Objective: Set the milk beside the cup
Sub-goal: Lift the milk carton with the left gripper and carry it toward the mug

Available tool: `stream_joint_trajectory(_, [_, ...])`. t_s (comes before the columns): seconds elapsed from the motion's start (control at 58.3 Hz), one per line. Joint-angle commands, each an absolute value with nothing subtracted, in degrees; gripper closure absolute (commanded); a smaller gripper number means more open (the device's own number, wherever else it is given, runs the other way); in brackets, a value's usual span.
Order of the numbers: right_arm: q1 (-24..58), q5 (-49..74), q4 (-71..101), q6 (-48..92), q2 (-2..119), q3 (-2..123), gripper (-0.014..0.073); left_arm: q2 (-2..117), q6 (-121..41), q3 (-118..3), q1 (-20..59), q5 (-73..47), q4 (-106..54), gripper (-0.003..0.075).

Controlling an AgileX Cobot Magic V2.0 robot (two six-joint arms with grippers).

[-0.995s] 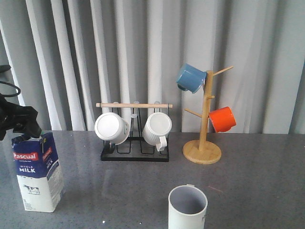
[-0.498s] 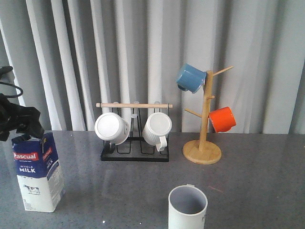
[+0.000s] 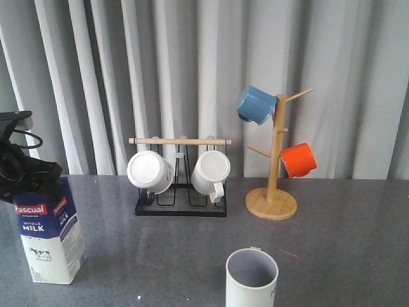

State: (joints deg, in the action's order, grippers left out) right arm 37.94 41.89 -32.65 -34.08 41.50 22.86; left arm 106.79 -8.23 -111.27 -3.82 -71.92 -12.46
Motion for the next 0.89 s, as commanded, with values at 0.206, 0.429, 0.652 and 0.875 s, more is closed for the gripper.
stream_joint_trajectory(0.206, [38.0,39.9,-35.1,-34.2,41.3,24.2,0.0602,104.0,-8.4,-112.8,-3.8,-67.4,-12.9,0.0585])
stream_joint_trajectory(0.429, [38.0,39.9,-35.1,-34.2,41.3,24.2,0.0602,103.2,-8.4,-114.0,-3.8,-67.8,-14.1,0.0729])
stream_joint_trajectory(0.652, [38.0,39.9,-35.1,-34.2,41.3,24.2,0.0602,99.9,-9.1,-118.4,-3.8,-69.0,-25.5,0.0727])
stream_joint_trajectory(0.875, [38.0,39.7,-35.1,-34.4,41.3,24.2,0.0602,98.0,-13.2,-120.7,-2.8,-71.8,-43.3,0.0727])
